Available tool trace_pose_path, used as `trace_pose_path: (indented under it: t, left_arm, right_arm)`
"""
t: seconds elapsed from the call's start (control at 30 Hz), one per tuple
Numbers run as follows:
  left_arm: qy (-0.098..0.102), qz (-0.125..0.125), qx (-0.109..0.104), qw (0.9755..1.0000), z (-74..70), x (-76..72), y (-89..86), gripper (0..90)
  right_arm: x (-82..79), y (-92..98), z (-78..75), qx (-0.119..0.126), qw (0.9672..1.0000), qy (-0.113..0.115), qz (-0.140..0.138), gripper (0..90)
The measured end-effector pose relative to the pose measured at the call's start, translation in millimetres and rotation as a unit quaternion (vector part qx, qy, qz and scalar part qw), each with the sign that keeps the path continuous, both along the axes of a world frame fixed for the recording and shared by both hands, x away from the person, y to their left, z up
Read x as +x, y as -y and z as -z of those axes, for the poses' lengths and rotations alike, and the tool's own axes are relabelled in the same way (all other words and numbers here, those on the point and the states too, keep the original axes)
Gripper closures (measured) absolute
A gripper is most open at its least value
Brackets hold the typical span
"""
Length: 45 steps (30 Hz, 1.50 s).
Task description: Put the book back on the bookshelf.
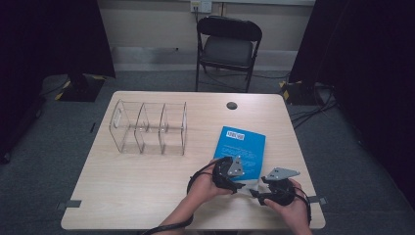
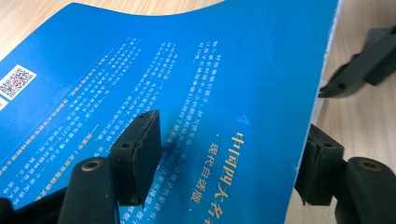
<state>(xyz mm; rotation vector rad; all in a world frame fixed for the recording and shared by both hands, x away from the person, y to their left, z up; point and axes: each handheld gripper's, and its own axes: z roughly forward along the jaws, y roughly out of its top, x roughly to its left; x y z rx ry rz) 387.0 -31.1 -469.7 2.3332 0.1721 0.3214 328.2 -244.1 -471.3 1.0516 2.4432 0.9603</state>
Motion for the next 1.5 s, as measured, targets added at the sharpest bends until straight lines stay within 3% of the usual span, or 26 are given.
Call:
trace_pose_path:
  t: [0.13, 0.2, 0.33, 0.43, 0.47, 0.5, 0.53, 0.7, 0.8, 0.83, 1.0, 1.07, 1.17, 1.27, 1.3, 1.33, 1.37, 1.43, 1.5]
  left_arm:
    - [-0.002, 0.000, -0.010, 1.0000, 0.8, 0.2, 0.4, 34.5]
    - [-0.004, 0.002, 0.003, 1.0000, -2.2, 0.1, -0.4, 37.3]
    - [-0.008, 0.001, -0.007, 0.9999, -1.5, -0.3, 0.5, 37.7]
    - [-0.004, 0.011, 0.010, 0.9999, -5.0, 0.2, 0.3, 39.9]
    - [-0.002, 0.019, 0.025, 0.9995, -7.8, 0.9, -0.9, 43.6]
    - [-0.008, 0.009, 0.006, 0.9999, -6.3, -1.2, 0.3, 44.7]
    - [-0.006, 0.011, 0.002, 0.9999, -5.9, -1.3, 0.6, 44.7]
    - [-0.009, 0.013, 0.019, 0.9997, -8.8, -0.7, 0.7, 45.9]
    - [-0.010, 0.013, 0.020, 0.9997, -9.2, -1.0, 0.9, 46.0]
    - [-0.010, 0.012, 0.019, 0.9997, -9.1, -1.1, 1.0, 45.9]
    - [-0.013, 0.011, 0.018, 0.9997, -8.8, -1.1, 0.9, 44.4]
    - [-0.015, 0.011, 0.007, 0.9998, -7.3, -1.3, 1.7, 44.2]
    - [-0.016, 0.019, 0.033, 0.9991, -10.6, -0.4, 1.1, 42.1]
    - [-0.027, 0.020, 0.029, 0.9990, -9.2, -0.6, 1.1, 35.7]
    - [-0.032, 0.010, 0.002, 0.9994, -5.4, -3.4, 2.7, 33.8]
    - [-0.032, 0.017, 0.030, 0.9989, -9.1, -2.4, -0.9, 31.8]
    - [-0.032, 0.017, 0.030, 0.9989, -9.1, -2.4, -0.9, 31.7]
    - [-0.059, -0.008, -0.007, 0.9982, -7.5, -4.7, -4.3, 31.8]
    - [-0.074, -0.018, -0.004, 0.9971, -11.6, -5.1, -10.7, 33.3]
  right_arm:
    - [0.1, 1.6, 0.0, 0.006, 1.0000, 0.006, 0.004, 30.9]
    - [0.8, 1.9, -0.7, 0.009, 0.9999, 0.011, 0.007, 30.1]
    - [2.9, 2.2, -0.8, 0.001, 0.9997, 0.024, 0.002, 27.0]
    - [5.0, 2.6, -0.4, -0.009, 0.9994, 0.032, -0.005, 25.8]
    - [5.9, 3.3, 0.0, -0.010, 0.9993, 0.037, -0.005, 25.6]
    - [5.8, 3.7, 0.2, -0.012, 0.9992, 0.039, -0.005, 25.5]
    - [5.8, 3.7, 0.2, -0.012, 0.9992, 0.039, -0.005, 25.5]
    - [6.2, 3.9, 3.7, -0.017, 0.9986, 0.048, -0.013, 24.6]
    - [7.9, 4.1, 3.7, -0.034, 0.9963, 0.076, -0.021, 23.2]
    - [11.0, 4.4, 3.6, -0.042, 0.9954, 0.081, -0.030, 22.9]
    - [14.6, 1.4, 3.0, -0.038, 0.9945, 0.089, -0.040, 22.9]
    - [15.3, 0.7, 3.0, -0.036, 0.9946, 0.088, -0.042, 22.9]
    - [16.6, 0.0, 2.9, -0.032, 0.9948, 0.086, -0.045, 22.6]
    - [17.2, 0.2, 4.4, -0.033, 0.9948, 0.084, -0.046, 22.5]
    - [17.5, 0.7, 5.0, -0.029, 0.9949, 0.085, -0.047, 22.6]
    - [17.0, 1.4, 5.2, -0.026, 0.9954, 0.081, -0.045, 22.6]
    - [17.0, 1.4, 5.2, -0.026, 0.9954, 0.081, -0.045, 22.6]
    - [16.4, 1.1, 5.0, -0.034, 0.9940, 0.090, -0.052, 22.6]
    - [15.2, 0.7, 4.9, -0.031, 0.9936, 0.095, -0.053, 22.6]
